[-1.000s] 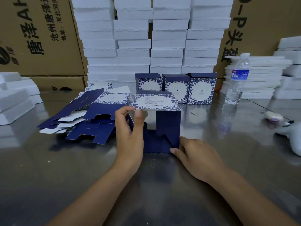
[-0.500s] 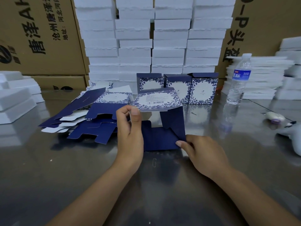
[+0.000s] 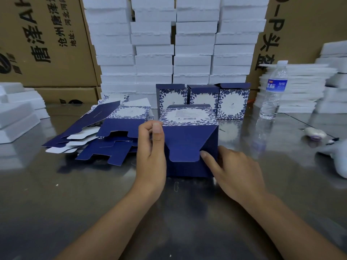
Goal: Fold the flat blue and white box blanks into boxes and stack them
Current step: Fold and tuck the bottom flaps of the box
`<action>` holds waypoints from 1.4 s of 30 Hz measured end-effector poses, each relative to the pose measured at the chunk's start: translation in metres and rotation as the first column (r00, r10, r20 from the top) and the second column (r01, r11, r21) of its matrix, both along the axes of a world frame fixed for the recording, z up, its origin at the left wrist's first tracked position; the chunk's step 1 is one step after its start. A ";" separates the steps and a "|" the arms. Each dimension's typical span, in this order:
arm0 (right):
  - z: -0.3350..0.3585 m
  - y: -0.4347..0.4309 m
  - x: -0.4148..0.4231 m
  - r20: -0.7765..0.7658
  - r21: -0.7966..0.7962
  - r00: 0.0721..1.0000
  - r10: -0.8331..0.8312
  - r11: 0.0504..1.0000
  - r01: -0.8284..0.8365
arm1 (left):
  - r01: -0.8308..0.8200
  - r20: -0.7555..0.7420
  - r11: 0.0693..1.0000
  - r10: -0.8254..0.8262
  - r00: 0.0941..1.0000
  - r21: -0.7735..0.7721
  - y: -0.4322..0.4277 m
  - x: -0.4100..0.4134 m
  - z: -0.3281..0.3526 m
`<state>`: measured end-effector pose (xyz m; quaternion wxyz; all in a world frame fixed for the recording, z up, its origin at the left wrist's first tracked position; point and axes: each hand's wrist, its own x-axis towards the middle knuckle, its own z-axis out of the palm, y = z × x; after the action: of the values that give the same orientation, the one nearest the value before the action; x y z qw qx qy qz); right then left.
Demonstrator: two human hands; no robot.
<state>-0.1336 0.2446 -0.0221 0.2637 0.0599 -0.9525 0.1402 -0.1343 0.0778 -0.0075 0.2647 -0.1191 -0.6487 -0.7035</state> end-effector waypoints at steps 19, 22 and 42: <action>-0.002 -0.002 0.000 -0.087 -0.164 0.995 -0.048 0.986 0.033 | 0.055 0.058 0.995 -0.050 0.997 -0.084 0.002 0.000 -0.009; 0.001 -0.003 0.000 -0.233 -0.312 0.969 0.085 0.937 -0.157 | 0.048 0.051 0.995 -0.044 0.998 -0.083 0.002 -0.002 -0.011; 0.019 -0.007 -0.006 -0.524 -0.739 0.832 0.182 0.388 -0.551 | -0.188 -0.141 0.884 0.140 0.980 -0.428 -0.006 -0.008 -0.017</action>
<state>-0.1392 0.2376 -0.0035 0.3868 0.1556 -0.6419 0.6435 -0.1421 0.0720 -0.0248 0.3234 -0.1575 -0.7833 -0.5070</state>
